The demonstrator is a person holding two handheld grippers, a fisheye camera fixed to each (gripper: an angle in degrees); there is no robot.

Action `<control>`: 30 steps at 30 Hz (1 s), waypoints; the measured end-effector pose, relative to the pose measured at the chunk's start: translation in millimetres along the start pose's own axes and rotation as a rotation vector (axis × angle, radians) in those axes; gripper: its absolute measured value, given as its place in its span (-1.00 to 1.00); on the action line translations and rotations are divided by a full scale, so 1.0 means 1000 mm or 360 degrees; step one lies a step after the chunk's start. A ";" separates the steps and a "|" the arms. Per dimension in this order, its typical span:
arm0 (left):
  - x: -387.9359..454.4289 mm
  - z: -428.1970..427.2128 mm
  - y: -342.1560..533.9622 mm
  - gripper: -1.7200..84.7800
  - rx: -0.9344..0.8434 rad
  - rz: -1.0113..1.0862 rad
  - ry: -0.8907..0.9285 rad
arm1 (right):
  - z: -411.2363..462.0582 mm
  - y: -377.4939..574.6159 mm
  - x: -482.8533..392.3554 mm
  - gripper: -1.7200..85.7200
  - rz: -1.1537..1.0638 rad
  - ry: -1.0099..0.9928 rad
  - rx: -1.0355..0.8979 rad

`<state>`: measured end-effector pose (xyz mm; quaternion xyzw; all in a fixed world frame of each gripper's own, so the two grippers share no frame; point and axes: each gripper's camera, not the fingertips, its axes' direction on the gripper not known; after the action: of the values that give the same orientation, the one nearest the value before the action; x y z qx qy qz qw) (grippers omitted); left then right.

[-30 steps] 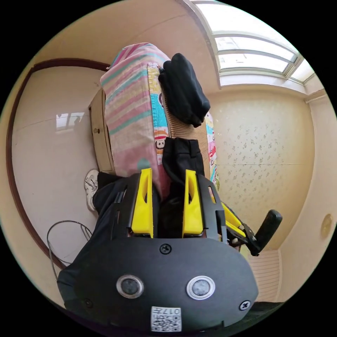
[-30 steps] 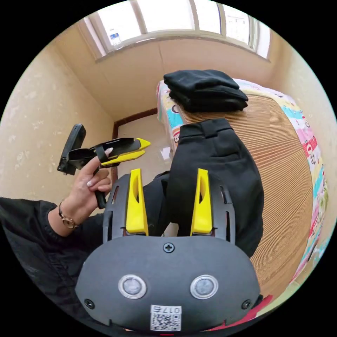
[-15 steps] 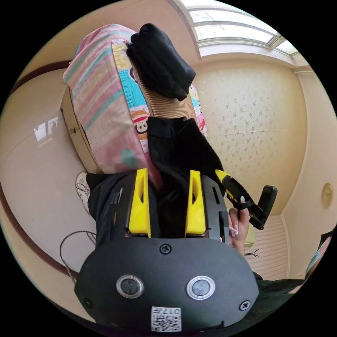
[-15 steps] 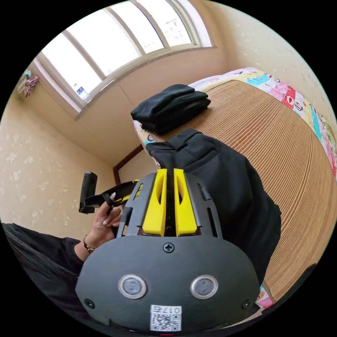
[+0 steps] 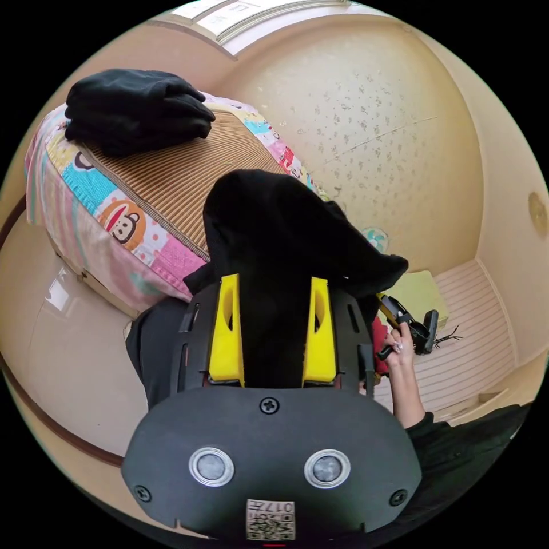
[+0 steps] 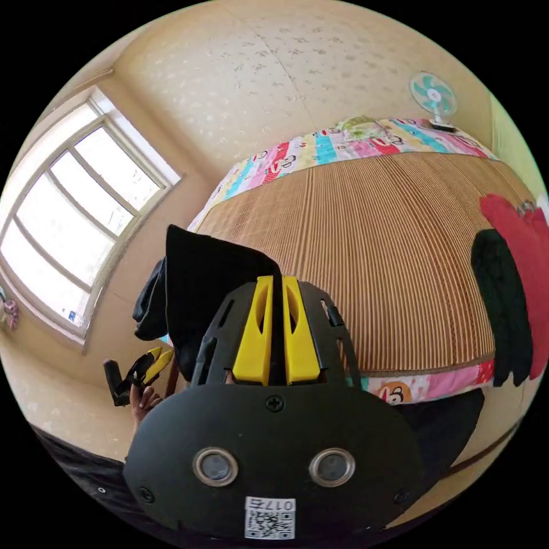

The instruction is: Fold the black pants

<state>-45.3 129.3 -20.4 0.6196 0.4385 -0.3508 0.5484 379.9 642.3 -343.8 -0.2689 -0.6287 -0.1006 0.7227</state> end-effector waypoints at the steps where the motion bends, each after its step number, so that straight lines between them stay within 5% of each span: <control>1: 0.000 0.003 0.003 -0.57 -0.0008 -0.0003 0.0001 | 0.007 0.010 0.030 -0.89 0.0113 0.0021 -0.0059; 7: -0.007 0.022 0.037 -0.54 0.0010 -0.0012 -0.0061 | 0.020 0.043 0.069 -0.86 0.0049 -0.0241 -0.0199; 18: -0.048 0.039 0.080 -0.59 -0.0025 0.0039 -0.0279 | -0.005 0.072 0.038 -0.69 -0.0439 -0.0041 -0.0319; 25: -0.080 0.053 0.097 -0.60 -0.0322 0.0226 -0.0527 | -0.014 0.088 -0.065 -0.57 -0.1242 0.0293 -0.0385; 30: -0.062 0.081 0.110 -0.60 -0.0364 0.0487 -0.0660 | 0.028 0.090 -0.167 -0.79 -0.2147 0.0598 -0.0655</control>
<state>37.3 37.9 64.9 0.5277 0.2551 -0.3315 0.7393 367.6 699.7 -526.2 0.0683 -0.4912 -0.6848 0.5340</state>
